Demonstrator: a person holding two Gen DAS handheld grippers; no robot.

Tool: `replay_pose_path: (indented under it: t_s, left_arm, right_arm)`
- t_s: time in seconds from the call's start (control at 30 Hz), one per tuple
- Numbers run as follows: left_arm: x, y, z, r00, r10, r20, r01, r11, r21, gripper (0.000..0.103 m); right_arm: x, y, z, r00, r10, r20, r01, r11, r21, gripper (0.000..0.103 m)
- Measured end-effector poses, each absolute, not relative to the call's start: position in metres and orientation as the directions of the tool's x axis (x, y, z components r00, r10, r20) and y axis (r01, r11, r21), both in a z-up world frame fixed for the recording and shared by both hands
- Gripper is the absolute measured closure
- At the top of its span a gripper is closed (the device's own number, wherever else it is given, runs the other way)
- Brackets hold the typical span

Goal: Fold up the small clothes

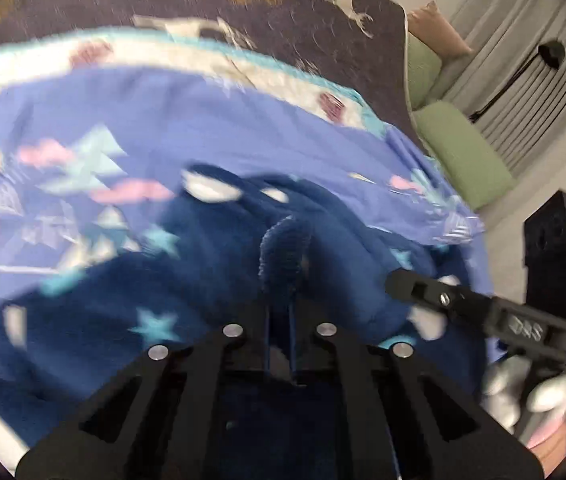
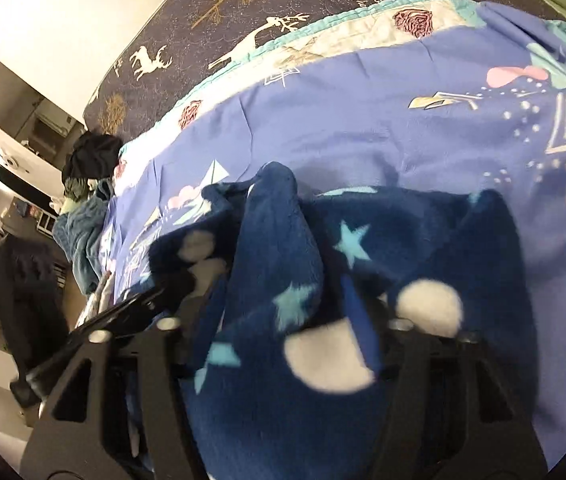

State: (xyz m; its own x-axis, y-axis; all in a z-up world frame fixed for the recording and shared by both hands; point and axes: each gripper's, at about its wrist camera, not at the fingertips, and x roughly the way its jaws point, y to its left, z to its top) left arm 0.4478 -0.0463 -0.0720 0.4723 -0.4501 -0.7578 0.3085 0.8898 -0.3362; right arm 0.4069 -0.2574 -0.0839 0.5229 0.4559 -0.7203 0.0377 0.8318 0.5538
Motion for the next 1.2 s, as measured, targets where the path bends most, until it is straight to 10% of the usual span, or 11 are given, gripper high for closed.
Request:
replay_pose_path:
  t_s: [0.57,0.8,1.07,1.13,1.2]
  left_arm:
    - [0.392,0.01,-0.033,0.673,-0.202,-0.711,0.181,0.978,-0.107,0.078]
    - [0.434,-0.023,-0.1,0.46,-0.273,-0.845,0.264,0.951,-0.163,0.076]
    - [0.4,-0.012,-0.07,0.566,-0.271,-0.778,0.281,0.951,-0.126,0.076]
    - [0.355,0.001,-0.044,0.617,-0.333,-0.713,0.348,0.928,-0.132,0.071]
    - [0.303,0.016,-0.026,0.652,-0.368,-0.663,0.402,0.909,-0.108,0.045]
  right_arm:
    - [0.368,-0.254,-0.044,0.66,0.371,-0.653,-0.089,0.902,0.423,0.094]
    - [0.399,-0.223,-0.094,0.508,0.335,-0.793,-0.031,0.928,0.372,0.089]
    - [0.364,-0.221,-0.087,0.624,0.295,-0.723,-0.06,0.941,0.333,0.087]
    - [0.323,-0.233,-0.068,0.645,0.329,-0.69,-0.087,0.929,0.361,0.085]
    - [0.279,-0.25,-0.053,0.658,0.368,-0.657,-0.146,0.918,0.368,0.068]
